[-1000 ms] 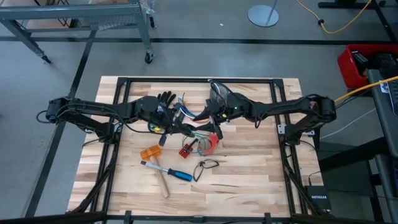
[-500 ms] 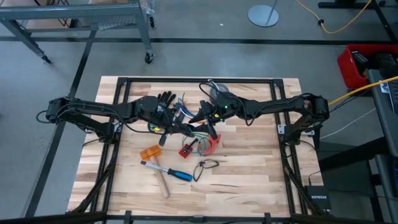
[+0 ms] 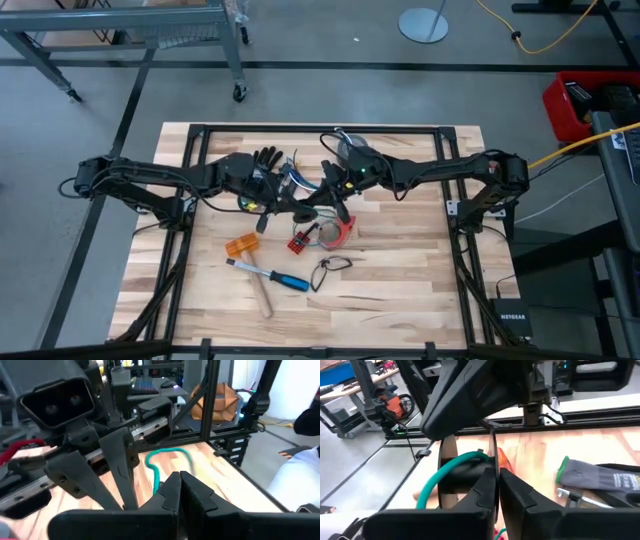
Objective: Coil cords
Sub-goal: Coil the wire onto the spool
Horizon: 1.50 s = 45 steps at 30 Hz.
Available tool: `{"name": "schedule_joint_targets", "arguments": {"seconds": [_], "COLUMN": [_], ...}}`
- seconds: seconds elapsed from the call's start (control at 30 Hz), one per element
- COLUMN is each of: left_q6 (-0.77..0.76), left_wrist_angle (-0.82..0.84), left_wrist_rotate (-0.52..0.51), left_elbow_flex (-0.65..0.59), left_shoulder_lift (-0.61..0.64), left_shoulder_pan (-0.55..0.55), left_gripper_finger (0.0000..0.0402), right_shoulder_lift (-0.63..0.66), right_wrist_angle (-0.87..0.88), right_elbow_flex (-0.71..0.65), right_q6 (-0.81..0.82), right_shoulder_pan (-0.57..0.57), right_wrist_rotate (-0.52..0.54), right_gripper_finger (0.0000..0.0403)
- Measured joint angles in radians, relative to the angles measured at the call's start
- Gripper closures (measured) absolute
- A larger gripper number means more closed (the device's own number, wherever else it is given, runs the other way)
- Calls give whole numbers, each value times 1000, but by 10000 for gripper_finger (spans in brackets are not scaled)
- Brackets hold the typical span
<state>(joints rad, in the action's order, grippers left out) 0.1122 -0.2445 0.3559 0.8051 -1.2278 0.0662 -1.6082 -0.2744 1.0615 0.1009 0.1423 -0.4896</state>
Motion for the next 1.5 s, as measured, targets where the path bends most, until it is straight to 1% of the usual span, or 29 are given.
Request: {"name": "schedule_joint_targets", "arguments": {"seconds": [0.07,0.2,0.4,0.5,0.63,0.73,0.87,1.0,1.07,1.17,1.27,1.5], "left_q6": [0,19,30,16,0,-1,-1,19,71,146,184,180], "left_wrist_angle": [-39,-118,-125,-124,-128,-142,-182,-303,-394,-510,-600,-792], "left_wrist_rotate": [-8,-90,-247,-258,-274,-316,-405,-450,-453,-453,-454,-458], "left_elbow_flex": [0,0,0,0,0,0,0,0,0,0,0,0], "left_shoulder_lift": [0,21,73,75,57,30,-22,-100,-142,-191,-229,-283], "left_shoulder_pan": [0,1,-1,-4,-15,-21,-19,-17,-17,-18,-18,-11], "left_gripper_finger": [401,401,401,401,401,399,370,329,312,296,293,309], "right_shoulder_lift": [6,29,100,144,201,233,261,280,295,317,346,401], "right_wrist_angle": [10,36,67,63,24,-16,-65,-79,-71,-41,-7,23], "right_elbow_flex": [0,0,0,0,0,0,0,0,0,0,0,0], "right_q6": [-4,-5,-39,-73,-107,-129,-137,-171,-190,-207,-215,-215], "right_shoulder_pan": [9,41,101,135,172,189,200,200,200,200,200,199], "right_wrist_rotate": [-5,-4,13,36,103,127,135,143,149,149,149,149], "right_gripper_finger": [392,395,398,399,399,400,401,401,401,401,401,401]}}
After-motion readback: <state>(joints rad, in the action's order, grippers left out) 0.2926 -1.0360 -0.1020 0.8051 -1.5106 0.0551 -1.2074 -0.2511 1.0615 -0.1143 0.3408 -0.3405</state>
